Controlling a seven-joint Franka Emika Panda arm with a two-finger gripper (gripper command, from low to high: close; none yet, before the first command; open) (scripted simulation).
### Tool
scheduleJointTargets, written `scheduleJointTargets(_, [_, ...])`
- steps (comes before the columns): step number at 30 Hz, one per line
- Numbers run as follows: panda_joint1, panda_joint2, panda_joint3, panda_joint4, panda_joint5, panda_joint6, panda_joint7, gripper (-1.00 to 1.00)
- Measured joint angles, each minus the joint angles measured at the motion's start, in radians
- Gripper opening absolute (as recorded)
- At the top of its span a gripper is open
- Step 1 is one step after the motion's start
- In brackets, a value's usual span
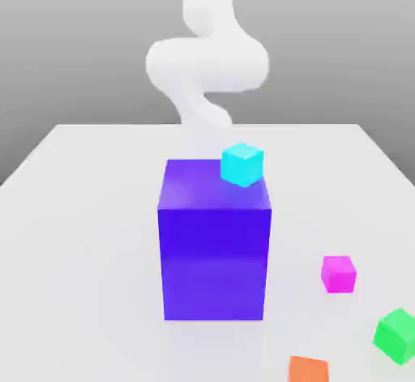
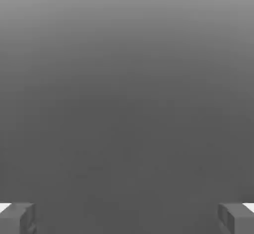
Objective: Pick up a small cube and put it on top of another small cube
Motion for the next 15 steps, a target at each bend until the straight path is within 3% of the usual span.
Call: scheduleJointTargets(15, [0.397, 0.558, 0.062, -0.321, 0.051, 0.359, -0.636, 0.00])
